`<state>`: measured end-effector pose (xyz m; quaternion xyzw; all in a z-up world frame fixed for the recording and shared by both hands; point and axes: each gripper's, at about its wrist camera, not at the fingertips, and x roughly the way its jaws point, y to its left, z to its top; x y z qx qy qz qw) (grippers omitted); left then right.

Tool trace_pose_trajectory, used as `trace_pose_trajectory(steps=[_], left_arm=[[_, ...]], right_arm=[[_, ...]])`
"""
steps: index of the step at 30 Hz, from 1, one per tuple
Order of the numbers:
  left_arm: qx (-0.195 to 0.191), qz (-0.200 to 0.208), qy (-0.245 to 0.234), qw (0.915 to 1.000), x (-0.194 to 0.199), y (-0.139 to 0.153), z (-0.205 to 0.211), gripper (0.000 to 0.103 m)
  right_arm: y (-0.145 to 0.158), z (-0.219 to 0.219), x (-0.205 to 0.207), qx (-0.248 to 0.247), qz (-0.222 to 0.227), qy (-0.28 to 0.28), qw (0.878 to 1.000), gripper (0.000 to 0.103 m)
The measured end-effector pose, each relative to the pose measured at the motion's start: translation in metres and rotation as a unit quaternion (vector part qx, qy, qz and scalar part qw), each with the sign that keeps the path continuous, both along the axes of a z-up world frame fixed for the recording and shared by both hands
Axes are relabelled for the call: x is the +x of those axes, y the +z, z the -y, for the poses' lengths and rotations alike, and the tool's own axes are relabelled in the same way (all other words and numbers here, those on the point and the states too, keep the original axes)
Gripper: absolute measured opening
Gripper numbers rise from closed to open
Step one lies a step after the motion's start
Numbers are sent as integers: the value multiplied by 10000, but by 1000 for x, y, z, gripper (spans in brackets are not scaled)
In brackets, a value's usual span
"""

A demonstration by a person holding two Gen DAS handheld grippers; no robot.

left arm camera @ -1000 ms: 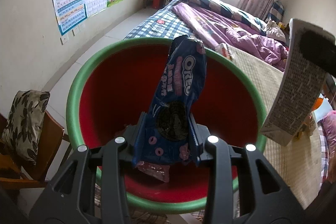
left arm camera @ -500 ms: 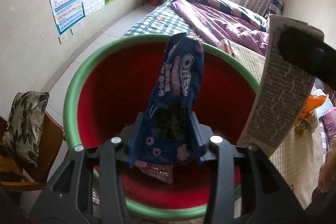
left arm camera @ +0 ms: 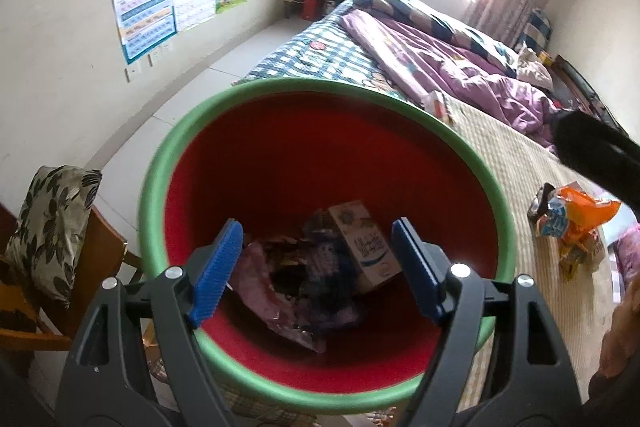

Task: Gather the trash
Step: 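Grasp the orange plastic bag with the left gripper while the right gripper grasps the white Pocky box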

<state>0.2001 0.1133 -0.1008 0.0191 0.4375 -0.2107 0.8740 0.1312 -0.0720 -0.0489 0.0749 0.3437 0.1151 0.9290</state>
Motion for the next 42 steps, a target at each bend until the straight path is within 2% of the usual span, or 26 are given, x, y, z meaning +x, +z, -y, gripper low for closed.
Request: trace_pose_trajectory(steps=[6,14,18,23,29,33,36,42], left_arm=[[-4,125,209,9997,-10,11,-2,74],[-21,304,299,9991,-37,24,18,74],[-91,321,311,9990,-62,30,40,74],[-183,340,218,9990,-96,35,82,75],[-234,278,0,9993,-131,31,134,75],[-267,241,-110,9993,-147,30,165,75],[-272,236,-210,9991,-158,31,189,74],[-312,211,-370,9986,-165,35,226,75]], right_arm=[[4,25,-24,132,80,-188,9997,66],[3,88,-81,204,124,-682,9974,69],[-6,135,-118,240,-12,-1011,9946,70],[-23,189,-161,-36,-221,-1413,9897,70],[-57,262,-212,36,-659,-2026,9770,70],[-70,296,-219,81,-883,-2214,9711,70],[-83,309,-212,29,-1038,-2084,9725,74],[-106,316,-189,-85,-1199,-1849,9754,74]])
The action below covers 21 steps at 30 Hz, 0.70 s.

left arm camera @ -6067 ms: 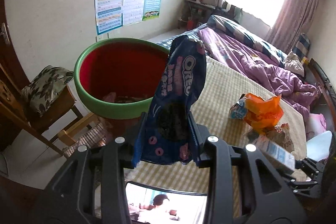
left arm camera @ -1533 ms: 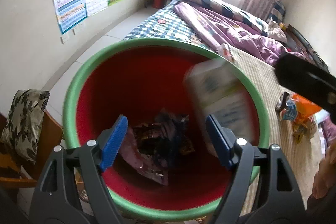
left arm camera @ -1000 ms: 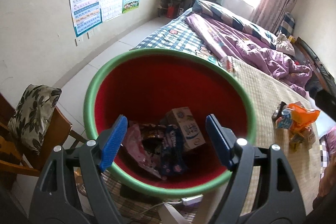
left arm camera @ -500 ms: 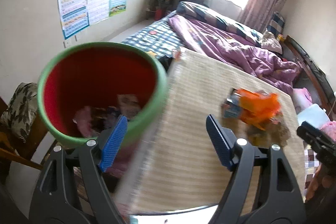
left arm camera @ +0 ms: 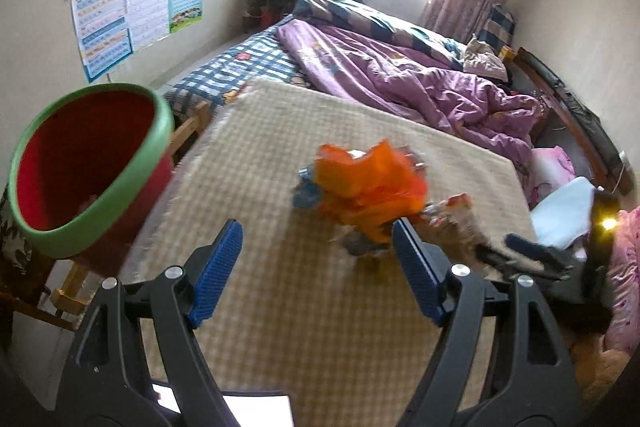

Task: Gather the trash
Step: 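Grasp the orange plastic bag with the left gripper while the right gripper grasps the white Pocky box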

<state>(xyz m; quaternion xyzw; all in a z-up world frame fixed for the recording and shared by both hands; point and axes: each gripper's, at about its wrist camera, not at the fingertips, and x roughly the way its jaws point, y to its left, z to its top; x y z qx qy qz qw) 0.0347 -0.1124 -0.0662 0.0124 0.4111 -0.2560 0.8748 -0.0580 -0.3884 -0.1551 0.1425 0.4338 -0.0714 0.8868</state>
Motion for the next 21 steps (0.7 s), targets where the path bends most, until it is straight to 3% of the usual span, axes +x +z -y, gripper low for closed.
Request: trace_pose_trajectory(steps=[5,13,17,21], left_arm=[[-292,-190,208,9992,16,-2,31,75],[-168,-369,379,9985,34,-19,62,74],[-264,-418,287,9984,35,-22,64,52],[-219,-376,191,9989,34,-20,65,47]], right_arm=[[-12,1,13,0,-170,139,9998,74],[-14,1,16,120,-167,307,9993,74],[-13,1,17,135,-160,305,9993,74],[-12,-1,17,176,-145,303,9993,74]])
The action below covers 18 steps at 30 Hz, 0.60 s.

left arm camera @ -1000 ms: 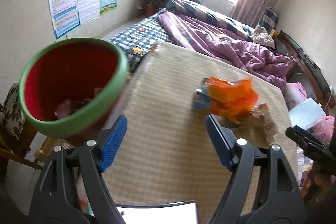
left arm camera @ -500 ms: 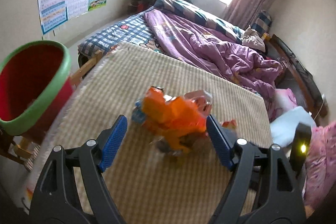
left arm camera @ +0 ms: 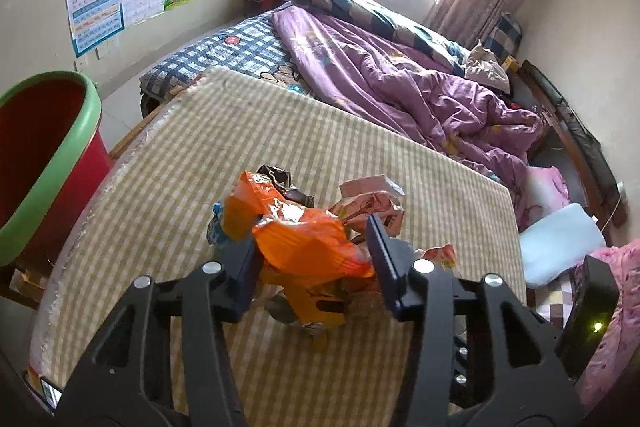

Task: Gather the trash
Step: 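Grasp the orange plastic bag with the left gripper while the right gripper grasps the white Pocky box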

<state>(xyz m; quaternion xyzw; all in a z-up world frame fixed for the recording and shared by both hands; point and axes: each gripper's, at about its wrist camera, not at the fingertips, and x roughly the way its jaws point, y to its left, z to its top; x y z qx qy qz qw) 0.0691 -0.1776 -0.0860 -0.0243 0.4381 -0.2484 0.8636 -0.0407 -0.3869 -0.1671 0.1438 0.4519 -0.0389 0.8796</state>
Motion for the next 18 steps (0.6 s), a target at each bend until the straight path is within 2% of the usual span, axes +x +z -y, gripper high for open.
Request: trace_pose_trajectory(steps=[4,11,12,14,18], left_arm=[[-90,33,6,10000,-4,6,-8,46],[-273,372,157,9988,-16,29,-35,46],[-336,426,221,9983,-19,34,-40,46],[-397,497,282,9976,-23,39,-48,46],[-389,671,341,9964,-32,47,-61,46]], right_arm=[[5,-3,-3,37,69,-7,10000,74],[6,-3,-4,40,54,-11,10000,73],[5,-3,-3,67,23,-28,10000,70],[0,1,-3,103,-83,-69,9999,51],[-5,7,-6,280,-188,-193,9992,37]])
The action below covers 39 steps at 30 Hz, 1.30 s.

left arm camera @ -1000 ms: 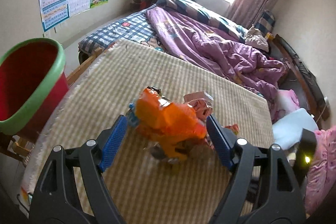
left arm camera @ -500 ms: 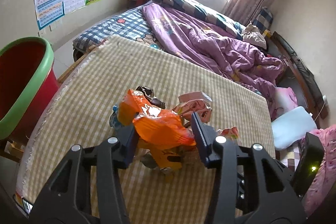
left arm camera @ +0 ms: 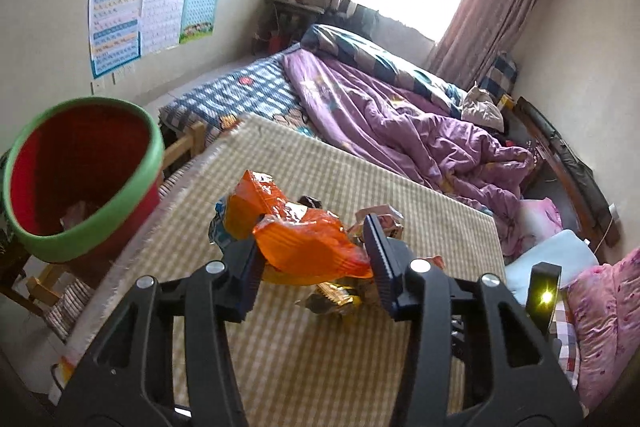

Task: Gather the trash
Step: 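Carry the orange bag and the white Pocky box toward the red basin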

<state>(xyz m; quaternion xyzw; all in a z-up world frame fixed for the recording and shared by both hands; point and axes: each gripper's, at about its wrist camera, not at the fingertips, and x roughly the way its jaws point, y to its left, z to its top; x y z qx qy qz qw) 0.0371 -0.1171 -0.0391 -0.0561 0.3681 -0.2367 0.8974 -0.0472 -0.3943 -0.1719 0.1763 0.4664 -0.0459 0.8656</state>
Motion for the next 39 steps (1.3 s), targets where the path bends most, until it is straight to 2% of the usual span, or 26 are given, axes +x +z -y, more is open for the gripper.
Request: trace_pose_trajectory(steps=[11,19,29,39], left_arm=[[46,115,218,9997,-7,1,-31,46],[138,261,194,9994,-12,5,-42,46],[185,355,299,9988,-10,8,-74,46],[95,337,176,9992,7,6,-108,46]], right_arm=[[41,-3,-29,-45,683,-428,9967,35],[76,-25,-29,-122,1126,-326,9930,35],[93,-67,-9,-132,1247,14,9921,35],[103,-108,3,-225,1251,-23,9919,35]])
